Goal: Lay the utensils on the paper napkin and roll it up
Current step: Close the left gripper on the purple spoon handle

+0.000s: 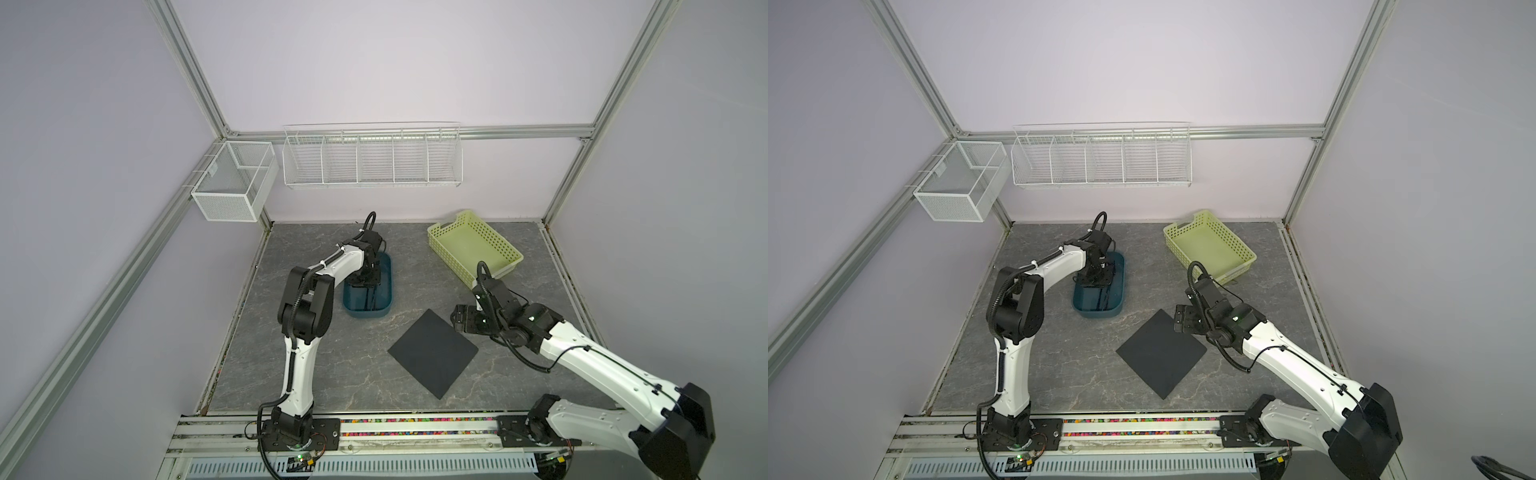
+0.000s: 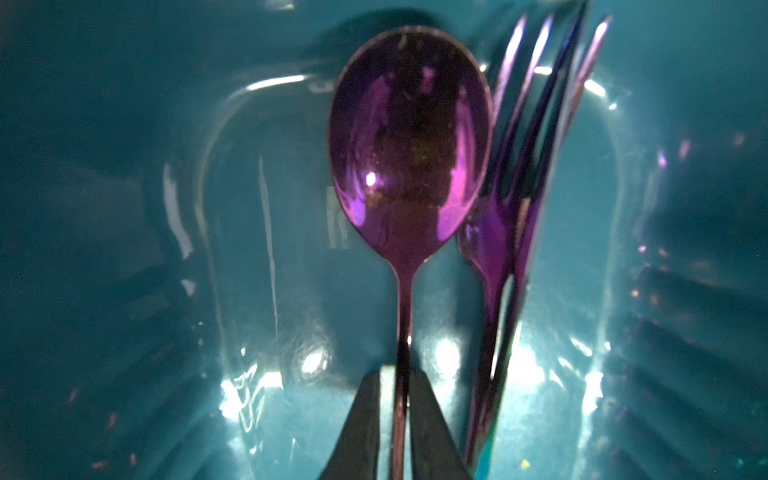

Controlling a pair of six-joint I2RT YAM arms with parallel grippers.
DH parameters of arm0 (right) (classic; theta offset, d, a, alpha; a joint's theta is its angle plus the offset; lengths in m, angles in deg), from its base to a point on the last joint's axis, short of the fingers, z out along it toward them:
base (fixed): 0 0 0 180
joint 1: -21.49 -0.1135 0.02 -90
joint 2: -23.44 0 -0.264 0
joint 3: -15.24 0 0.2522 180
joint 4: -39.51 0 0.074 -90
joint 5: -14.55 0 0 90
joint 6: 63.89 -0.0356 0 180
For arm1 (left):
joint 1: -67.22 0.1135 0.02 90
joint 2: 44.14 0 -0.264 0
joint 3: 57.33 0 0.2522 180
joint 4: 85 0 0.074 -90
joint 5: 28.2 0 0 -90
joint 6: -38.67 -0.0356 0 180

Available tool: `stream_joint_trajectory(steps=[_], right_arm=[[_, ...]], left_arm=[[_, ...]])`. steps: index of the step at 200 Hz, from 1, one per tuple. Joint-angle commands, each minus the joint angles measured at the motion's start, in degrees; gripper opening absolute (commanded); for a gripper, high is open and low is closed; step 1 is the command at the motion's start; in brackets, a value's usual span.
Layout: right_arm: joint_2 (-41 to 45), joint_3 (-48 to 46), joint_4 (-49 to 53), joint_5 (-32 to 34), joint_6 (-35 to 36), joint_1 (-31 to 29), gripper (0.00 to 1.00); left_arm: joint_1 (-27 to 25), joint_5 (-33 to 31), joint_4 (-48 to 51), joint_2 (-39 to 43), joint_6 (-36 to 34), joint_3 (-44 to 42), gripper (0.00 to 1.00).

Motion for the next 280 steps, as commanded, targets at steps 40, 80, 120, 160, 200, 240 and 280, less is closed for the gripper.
stream_joint_trajectory(steps=[40, 80, 120, 160, 200, 240, 280], right_arm=[[-0.8, -0.7, -0.8, -0.5, 0.2, 0.4, 0.88], [-0.5, -0.7, -0.4, -0.2, -0.1, 0.4, 0.88], [-0.3, -0.7, 0.0, 0.0, -0.2, 0.4, 0.89], [-0.2, -0.6, 0.1, 0.1, -0.4, 0.4, 0.89], [0.0, -0.5, 0.2, 0.0, -0.6, 0.4, 0.88], [0.6, -0.5, 0.5, 0.2, -0.5, 0.4, 0.89], [1.2, -0.5, 1.0, 0.9, -0.2, 0.4, 0.88]], left_arm=[[0.4, 1.4, 4.0, -4.2, -1.0, 0.3, 0.15], [0.3, 1.1, 4.6, -6.0, -1.6, 1.3, 0.12], [0.4, 0.6, 4.4, -7.0, -1.7, 1.5, 0.08], [0.6, 0.2, 4.2, -6.6, -1.8, 1.5, 0.05], [1.1, -0.9, 4.3, -4.9, -2.4, 1.9, 0.02], [1.6, -1.4, 5.2, -2.1, -2.9, 3.1, 0.00], [1.6, -1.9, 7.4, 0.6, -3.1, 4.9, 0.00]])
